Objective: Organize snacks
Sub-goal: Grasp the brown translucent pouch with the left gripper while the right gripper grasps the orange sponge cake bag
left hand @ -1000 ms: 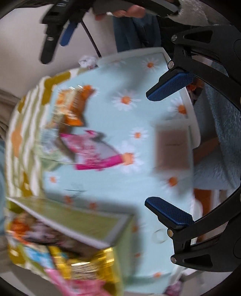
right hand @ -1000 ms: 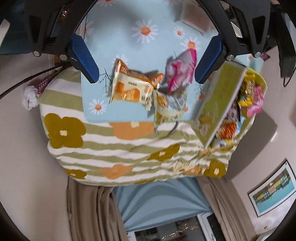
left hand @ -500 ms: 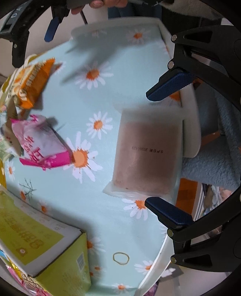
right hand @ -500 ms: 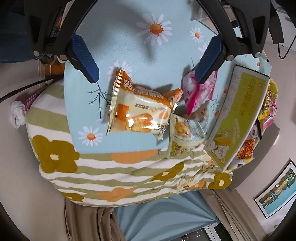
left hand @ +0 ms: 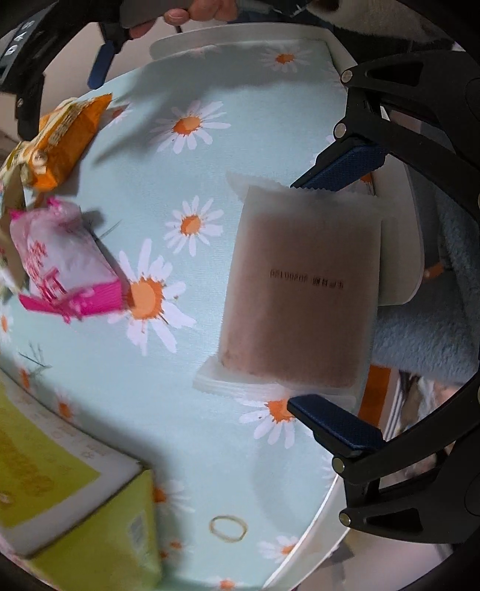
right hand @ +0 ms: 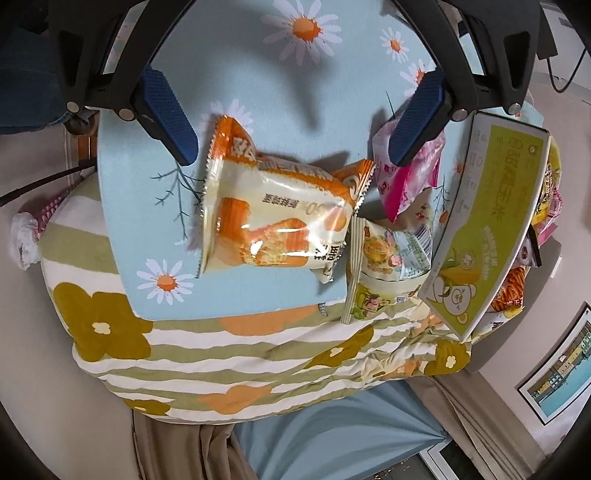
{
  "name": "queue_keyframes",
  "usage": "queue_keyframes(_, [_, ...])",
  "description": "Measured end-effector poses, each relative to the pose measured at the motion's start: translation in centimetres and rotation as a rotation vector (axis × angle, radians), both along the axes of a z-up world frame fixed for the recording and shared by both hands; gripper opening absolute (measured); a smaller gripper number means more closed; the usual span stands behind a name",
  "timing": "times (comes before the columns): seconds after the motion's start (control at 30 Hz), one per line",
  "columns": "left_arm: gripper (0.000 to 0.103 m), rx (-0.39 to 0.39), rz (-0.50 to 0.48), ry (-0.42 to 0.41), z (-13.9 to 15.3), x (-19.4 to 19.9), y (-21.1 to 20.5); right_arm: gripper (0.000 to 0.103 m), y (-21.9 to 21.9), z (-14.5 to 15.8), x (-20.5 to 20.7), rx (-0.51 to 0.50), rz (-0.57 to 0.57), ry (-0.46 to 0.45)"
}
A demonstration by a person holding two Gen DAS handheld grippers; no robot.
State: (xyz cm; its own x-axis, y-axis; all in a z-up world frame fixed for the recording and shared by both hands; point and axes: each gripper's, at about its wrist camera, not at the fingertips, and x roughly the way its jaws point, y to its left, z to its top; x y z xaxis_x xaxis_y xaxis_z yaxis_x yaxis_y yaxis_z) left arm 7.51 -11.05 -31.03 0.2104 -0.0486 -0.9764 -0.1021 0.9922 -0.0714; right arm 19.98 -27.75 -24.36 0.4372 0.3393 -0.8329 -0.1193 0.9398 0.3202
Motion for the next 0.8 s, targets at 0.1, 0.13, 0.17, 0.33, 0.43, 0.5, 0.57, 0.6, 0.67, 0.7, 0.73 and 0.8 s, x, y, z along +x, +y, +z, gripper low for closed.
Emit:
queue_keyframes(0.1, [0.092, 0.01, -0.016, -0.004, 0.2, -0.1, 0.1, 0.103, 0.3, -0.2, 0.4, -0.001, -0.006, 0.003])
queue_keyframes(0.13, [0.089, 0.009, -0.02, -0.008, 0.3, -0.1, 0.1, 0.103, 0.3, -0.4, 0.5, -0.003, -0.01, 0.005])
queue_keyframes(0.17, [0.088, 0.004, -0.023, -0.007, 0.5, 0.0, 0.4, 0.103, 0.4, -0.5, 0.6, -0.003, -0.016, 0.008])
queue_keyframes(0.33, [0.082, -0.013, -0.041, -0.014, 0.8, 1.2, 1.2, 0.103, 0.5, -0.9, 1.4, -0.005, -0.052, 0.025])
queue_keyframes(0.43, [0.081, -0.013, -0.056, -0.021, 0.8, 1.8, 1.5, 0.103, 0.7, -1.0, 1.9, -0.021, -0.071, 0.029])
queue_keyframes(0.5, [0.081, -0.016, -0.07, -0.024, 1.1, 2.5, 1.5, 0.103, 0.8, -1.2, 2.4, -0.041, -0.078, 0.035])
queue_keyframes(0.57, [0.081, -0.017, -0.086, -0.025, 1.1, 3.2, 1.6, 0.103, 1.1, -1.4, 2.7, -0.067, -0.081, 0.036])
queue_keyframes(0.6, [0.08, -0.02, -0.092, -0.025, 1.2, 3.5, 1.7, 0.103, 1.3, -1.5, 2.9, -0.083, -0.08, 0.037])
queue_keyframes(0.67, [0.08, -0.021, -0.105, -0.024, 1.3, 4.0, 2.1, 0.103, 1.7, -1.9, 3.3, -0.124, -0.069, 0.046])
queue_keyframes(0.7, [0.08, -0.023, -0.111, -0.022, 1.6, 4.8, 2.2, 0.103, 2.0, -2.1, 3.5, -0.138, -0.063, 0.047])
queue_keyframes(0.73, [0.08, -0.023, -0.117, -0.022, 1.7, 5.1, 2.4, 0.103, 2.2, -2.2, 3.6, -0.149, -0.056, 0.046])
queue_keyframes(0.8, [0.08, -0.025, -0.124, -0.022, 1.9, 5.8, 2.7, 0.103, 2.5, -2.7, 3.8, -0.159, -0.039, 0.047])
